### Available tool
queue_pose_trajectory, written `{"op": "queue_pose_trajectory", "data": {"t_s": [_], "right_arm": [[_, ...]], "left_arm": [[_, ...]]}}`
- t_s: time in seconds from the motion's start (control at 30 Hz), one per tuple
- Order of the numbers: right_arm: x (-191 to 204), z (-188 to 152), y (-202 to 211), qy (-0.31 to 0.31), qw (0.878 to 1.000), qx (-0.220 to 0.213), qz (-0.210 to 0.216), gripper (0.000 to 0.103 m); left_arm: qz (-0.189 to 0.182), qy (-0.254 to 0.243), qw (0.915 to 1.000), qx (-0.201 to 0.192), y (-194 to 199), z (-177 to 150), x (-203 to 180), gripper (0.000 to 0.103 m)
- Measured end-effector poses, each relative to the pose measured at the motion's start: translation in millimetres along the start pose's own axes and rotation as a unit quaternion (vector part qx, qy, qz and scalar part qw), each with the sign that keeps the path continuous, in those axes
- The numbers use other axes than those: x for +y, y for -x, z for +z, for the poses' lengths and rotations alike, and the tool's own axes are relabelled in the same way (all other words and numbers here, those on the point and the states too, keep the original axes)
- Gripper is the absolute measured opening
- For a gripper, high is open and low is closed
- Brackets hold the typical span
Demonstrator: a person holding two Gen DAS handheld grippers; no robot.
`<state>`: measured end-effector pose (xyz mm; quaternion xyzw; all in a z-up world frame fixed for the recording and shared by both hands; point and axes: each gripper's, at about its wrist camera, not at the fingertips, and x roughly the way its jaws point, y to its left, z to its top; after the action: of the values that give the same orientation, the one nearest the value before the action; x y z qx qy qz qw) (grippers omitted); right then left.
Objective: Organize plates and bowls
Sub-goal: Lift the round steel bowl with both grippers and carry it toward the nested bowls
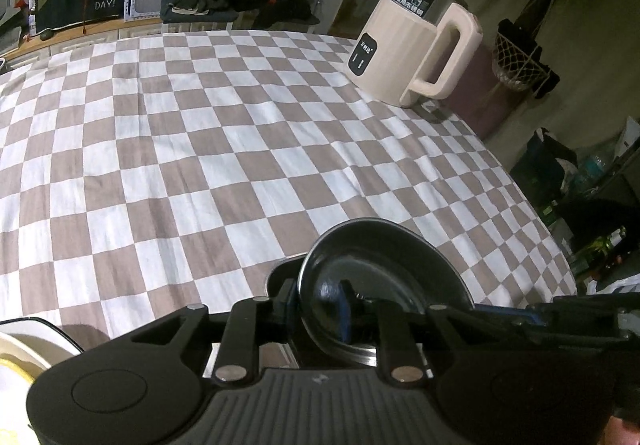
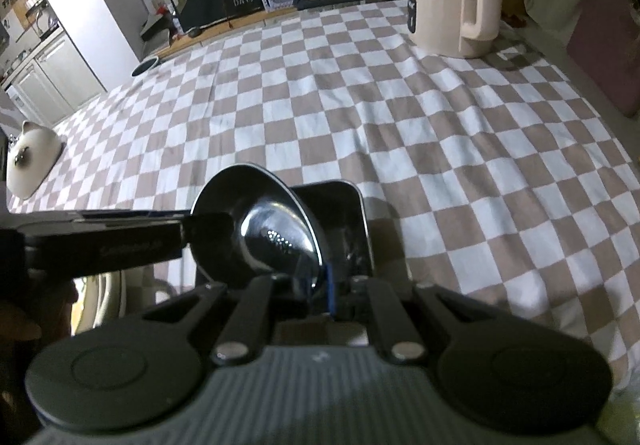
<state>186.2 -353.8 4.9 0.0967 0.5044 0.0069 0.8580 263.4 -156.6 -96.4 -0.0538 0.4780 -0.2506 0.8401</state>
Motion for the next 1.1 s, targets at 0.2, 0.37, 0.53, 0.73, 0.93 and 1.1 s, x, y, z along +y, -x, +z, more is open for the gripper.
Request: {"op": "queue_pose_trajectory", "data": {"t_s": [0.2, 0.37, 0.53, 0.73, 0.93, 1.1], "right_arm": [[-2, 1, -4, 0.0, 1.0, 0.011, -0.012, 0.01], [-3, 1, -10, 0.0, 1.0, 0.023, -0.017, 0.01], [-4, 2, -14, 0.005, 0.999, 0.028, -0.019, 0.01], [-5, 3, -13, 0.004, 0.999, 0.029, -0.017, 0.01], [-5, 2, -14, 0.002, 0.999, 0.029, -0.016, 0.01], [-7, 2, -16, 0.0, 0.999, 0.032, -0.015, 0.01]], "left_arm": [[-0.005, 0.007, 0.9999, 0.012, -8, -1, -1, 0.028], [0.001, -0.003, 0.9999, 0.016, -12, -2, -6, 0.03], [0.002, -0.007, 0.9998, 0.019, -13, -2, -6, 0.03], [0.007, -0.012, 0.9997, 0.019, -14, -2, -9, 0.03], [0.005, -0.01, 0.9998, 0.018, -14, -1, -9, 0.03], [0.001, -0.008, 0.9998, 0.017, -12, 0, -8, 0.03]]}}
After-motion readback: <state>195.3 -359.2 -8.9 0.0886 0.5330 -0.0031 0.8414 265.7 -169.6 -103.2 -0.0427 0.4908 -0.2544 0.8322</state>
